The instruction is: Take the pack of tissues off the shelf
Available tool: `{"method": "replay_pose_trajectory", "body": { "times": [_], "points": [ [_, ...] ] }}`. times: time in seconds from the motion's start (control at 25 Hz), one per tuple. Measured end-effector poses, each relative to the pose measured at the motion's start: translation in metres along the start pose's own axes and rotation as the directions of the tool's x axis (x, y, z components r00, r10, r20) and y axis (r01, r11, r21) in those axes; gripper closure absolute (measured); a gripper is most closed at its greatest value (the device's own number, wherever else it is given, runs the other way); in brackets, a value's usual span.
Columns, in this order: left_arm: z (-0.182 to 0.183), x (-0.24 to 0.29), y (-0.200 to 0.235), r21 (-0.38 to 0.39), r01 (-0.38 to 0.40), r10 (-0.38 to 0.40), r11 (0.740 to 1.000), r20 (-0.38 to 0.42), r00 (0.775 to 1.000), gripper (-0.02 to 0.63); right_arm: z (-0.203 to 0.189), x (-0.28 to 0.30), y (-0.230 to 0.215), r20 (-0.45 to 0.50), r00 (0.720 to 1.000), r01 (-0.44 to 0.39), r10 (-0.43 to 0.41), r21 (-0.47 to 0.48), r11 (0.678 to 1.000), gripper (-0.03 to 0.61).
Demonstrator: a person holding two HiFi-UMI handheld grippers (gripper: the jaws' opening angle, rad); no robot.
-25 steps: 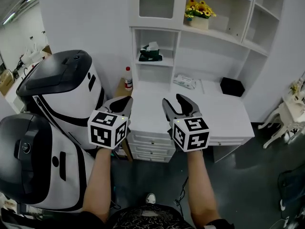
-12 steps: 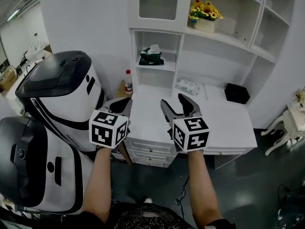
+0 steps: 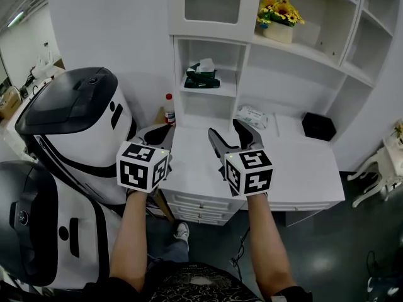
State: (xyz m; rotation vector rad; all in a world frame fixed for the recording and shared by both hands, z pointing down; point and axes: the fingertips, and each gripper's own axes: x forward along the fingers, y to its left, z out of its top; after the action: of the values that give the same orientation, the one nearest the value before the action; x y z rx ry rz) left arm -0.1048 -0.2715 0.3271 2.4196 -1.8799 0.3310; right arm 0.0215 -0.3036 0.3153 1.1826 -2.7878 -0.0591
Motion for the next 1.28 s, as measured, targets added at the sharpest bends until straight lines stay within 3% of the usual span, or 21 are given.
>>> {"method": "replay_pose_trajectory", "body": {
  "times": [0.68,1.08,1.28],
  "points": [
    [0.023,0.135,0.103,0.006,0.079,-0.079,0.997,-0.005,0.997,0.607,0.013,0.165,-0.050,-0.075,0.997,0.024,-0.030,-0.073,0.997,0.299],
    [0.022,0.188,0.120,0.016,0.168,-0.167,0.986,-0.020,0.986,0.607,0.014,0.226,-0.059,-0.163,0.987,-0.014,-0.019,-0.198,0.980,0.284],
    [0.018,0.203,0.121,0.028,0.204,-0.204,0.978,-0.031,0.979,0.607,0.011,0.247,-0.065,-0.200,0.980,-0.042,-0.019,-0.296,0.954,0.284]
  ]
}}
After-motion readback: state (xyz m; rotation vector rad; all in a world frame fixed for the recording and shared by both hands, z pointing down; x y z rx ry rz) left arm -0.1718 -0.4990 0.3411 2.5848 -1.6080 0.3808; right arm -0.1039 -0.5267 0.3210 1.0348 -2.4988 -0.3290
